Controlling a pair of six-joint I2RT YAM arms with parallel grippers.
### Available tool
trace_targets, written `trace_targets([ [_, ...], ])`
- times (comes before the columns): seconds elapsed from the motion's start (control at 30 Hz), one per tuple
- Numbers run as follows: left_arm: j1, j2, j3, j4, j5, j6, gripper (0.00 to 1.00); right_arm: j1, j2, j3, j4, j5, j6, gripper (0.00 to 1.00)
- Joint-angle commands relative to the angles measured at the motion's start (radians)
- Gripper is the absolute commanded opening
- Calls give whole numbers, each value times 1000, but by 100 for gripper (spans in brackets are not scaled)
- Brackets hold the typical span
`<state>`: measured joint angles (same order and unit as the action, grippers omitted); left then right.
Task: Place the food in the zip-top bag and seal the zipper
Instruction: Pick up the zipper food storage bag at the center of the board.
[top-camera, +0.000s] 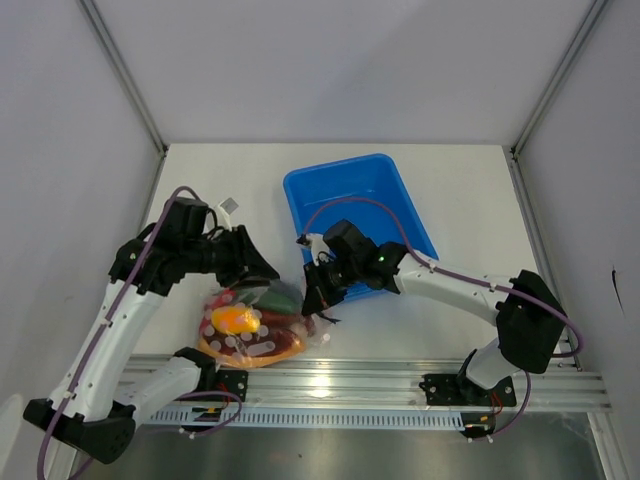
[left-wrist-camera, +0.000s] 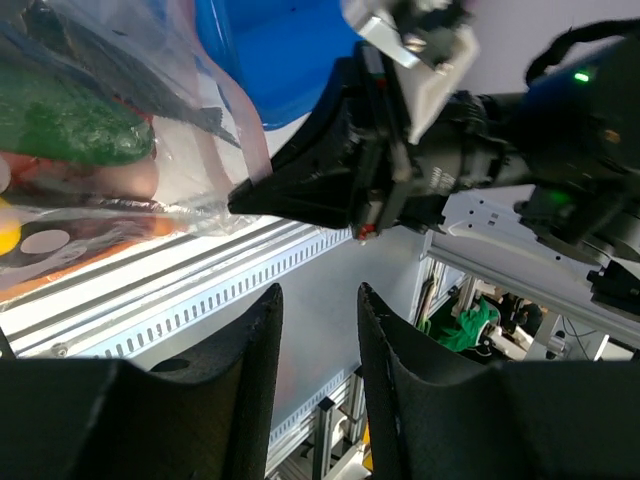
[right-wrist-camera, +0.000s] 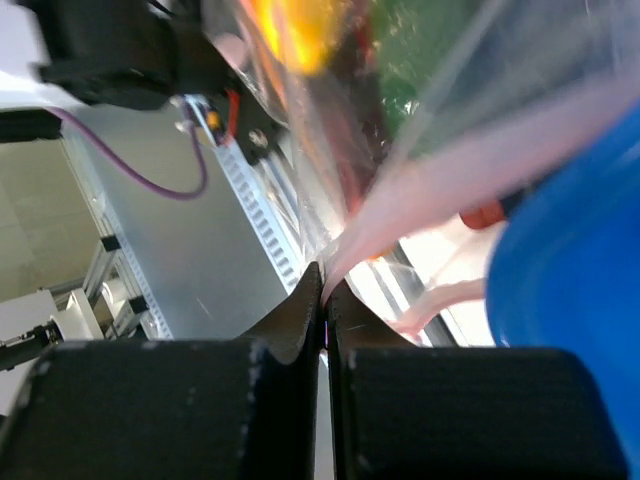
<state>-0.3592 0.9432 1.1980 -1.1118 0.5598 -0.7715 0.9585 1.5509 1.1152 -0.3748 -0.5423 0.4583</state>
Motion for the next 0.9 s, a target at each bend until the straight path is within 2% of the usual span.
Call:
trace_targets([
  [0.0, 17, 29, 55, -8, -3, 38, 38, 3, -19, 115, 31, 7, -24, 0],
  [0.2, 19, 124, 96, -19, -26, 20, 38, 2, 14, 257, -18, -13, -59, 0],
  [0.27, 19, 183, 120, -20, -21, 24, 41, 2, 26, 294, -33, -19, -69, 0],
  [0.4, 19, 270, 181, -39, -18, 50, 44, 2, 31, 330, -65, -44, -78, 0],
  [0.57, 19, 331, 229, -36, -28, 81, 54, 2, 38, 354, -102, -65, -105, 0],
  [0.77, 5, 394, 288, -147, -87, 196, 57, 2, 47, 374, -116, -54, -119, 0],
  [0.87, -6, 404, 272, -166, -100, 215, 57, 5, 49, 376, -115, -48, -124, 0],
])
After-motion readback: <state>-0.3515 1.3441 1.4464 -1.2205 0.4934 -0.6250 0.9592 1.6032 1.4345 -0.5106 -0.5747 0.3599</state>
